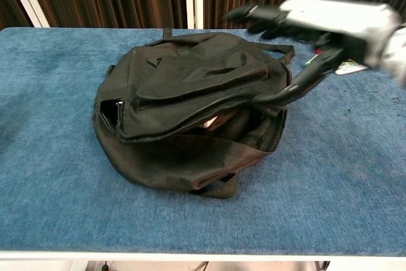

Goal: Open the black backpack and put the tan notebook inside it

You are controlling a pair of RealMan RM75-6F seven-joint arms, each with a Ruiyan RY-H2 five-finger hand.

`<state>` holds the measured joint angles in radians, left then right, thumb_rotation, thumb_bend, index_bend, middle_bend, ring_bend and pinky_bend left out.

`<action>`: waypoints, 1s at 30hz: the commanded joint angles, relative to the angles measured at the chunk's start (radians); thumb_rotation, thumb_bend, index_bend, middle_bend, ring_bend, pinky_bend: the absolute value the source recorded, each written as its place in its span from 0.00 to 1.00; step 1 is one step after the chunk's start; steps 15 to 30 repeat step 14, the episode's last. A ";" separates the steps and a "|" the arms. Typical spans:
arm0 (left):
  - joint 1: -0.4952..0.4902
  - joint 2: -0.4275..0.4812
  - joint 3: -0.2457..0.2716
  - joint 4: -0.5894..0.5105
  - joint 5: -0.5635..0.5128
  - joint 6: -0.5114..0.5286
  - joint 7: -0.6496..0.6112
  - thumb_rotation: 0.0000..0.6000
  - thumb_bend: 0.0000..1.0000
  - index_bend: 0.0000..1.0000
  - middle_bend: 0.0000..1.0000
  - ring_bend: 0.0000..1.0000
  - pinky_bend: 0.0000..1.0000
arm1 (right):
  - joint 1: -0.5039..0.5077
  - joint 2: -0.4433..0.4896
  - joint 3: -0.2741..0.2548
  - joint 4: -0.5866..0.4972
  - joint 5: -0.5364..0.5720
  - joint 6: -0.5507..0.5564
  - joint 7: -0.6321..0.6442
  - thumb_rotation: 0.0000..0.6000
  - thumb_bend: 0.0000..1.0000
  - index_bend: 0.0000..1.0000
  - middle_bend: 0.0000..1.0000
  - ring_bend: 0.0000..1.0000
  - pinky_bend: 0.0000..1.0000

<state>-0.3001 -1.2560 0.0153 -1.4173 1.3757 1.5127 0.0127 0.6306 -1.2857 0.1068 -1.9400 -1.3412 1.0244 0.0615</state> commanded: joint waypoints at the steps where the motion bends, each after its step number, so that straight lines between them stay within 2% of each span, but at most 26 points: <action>1: 0.041 0.044 0.000 -0.007 0.005 0.008 -0.053 1.00 0.00 0.21 0.23 0.19 0.23 | -0.138 0.162 -0.073 0.026 -0.149 0.163 0.094 1.00 0.18 0.00 0.05 0.00 0.00; 7: 0.105 0.086 0.021 -0.006 0.037 0.044 -0.098 1.00 0.00 0.19 0.21 0.16 0.20 | -0.291 0.248 -0.124 0.098 -0.138 0.339 -0.054 1.00 0.23 0.00 0.08 0.00 0.00; 10: 0.136 0.095 0.033 -0.015 0.056 0.069 -0.104 1.00 0.00 0.19 0.21 0.16 0.20 | -0.363 0.248 -0.137 0.143 -0.137 0.428 -0.059 1.00 0.24 0.00 0.08 0.00 0.00; 14: 0.184 0.108 0.058 -0.048 0.082 0.096 -0.092 1.00 0.00 0.19 0.21 0.16 0.20 | -0.462 0.231 -0.154 0.218 -0.148 0.542 0.000 1.00 0.24 0.00 0.07 0.00 0.00; 30: 0.184 0.108 0.058 -0.048 0.082 0.096 -0.092 1.00 0.00 0.19 0.21 0.16 0.20 | -0.462 0.231 -0.154 0.218 -0.148 0.542 0.000 1.00 0.24 0.00 0.07 0.00 0.00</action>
